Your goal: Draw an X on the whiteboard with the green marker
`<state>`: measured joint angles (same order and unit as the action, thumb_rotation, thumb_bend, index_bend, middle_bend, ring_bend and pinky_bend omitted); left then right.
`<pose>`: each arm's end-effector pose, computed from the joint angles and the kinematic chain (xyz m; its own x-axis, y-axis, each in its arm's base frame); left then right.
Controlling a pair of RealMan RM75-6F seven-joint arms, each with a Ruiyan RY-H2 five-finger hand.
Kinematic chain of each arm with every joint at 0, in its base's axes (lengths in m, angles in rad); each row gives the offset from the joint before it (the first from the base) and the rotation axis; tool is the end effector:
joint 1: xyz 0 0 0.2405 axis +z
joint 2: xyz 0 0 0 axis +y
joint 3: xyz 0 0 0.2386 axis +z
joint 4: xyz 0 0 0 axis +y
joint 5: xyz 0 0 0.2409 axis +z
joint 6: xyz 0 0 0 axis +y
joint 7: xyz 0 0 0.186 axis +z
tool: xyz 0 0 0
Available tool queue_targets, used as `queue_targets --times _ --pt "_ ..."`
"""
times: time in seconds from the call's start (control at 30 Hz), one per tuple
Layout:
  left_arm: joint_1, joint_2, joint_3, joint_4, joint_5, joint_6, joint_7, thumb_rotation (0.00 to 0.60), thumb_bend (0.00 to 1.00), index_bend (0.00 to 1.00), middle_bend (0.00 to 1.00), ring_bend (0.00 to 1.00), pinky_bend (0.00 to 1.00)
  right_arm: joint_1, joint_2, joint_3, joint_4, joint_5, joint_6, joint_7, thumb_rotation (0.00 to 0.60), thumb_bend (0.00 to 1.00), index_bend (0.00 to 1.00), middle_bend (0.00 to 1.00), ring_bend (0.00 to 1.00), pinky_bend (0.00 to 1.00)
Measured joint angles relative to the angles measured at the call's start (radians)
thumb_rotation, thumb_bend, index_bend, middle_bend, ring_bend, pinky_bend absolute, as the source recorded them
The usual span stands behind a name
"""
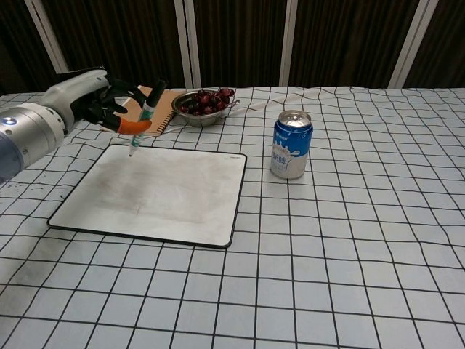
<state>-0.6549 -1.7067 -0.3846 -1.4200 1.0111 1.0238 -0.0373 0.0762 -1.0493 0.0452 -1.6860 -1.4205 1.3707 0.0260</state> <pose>-0.1169 0.3990 -0.0549 -0.2097 0.2316 0.9499 0.9713 -0.0621 0.2295 -0.3219 -0.2178 0.1222 0.3504 -0.1224 0.9286 -0.9293 0.0778 0.3610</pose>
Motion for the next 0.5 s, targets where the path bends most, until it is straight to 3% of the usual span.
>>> queue_targets --times 0.5 --pt "-0.033 -0.072 0.037 0.048 0.074 -0.071 -0.147 0.6 0.61 0.75 0.26 0.06 0.15 0.004 0.008 0.003 -0.002 0.016 -0.015 0.015 0.6 0.37 0.0 0.0 0.0 0.0"
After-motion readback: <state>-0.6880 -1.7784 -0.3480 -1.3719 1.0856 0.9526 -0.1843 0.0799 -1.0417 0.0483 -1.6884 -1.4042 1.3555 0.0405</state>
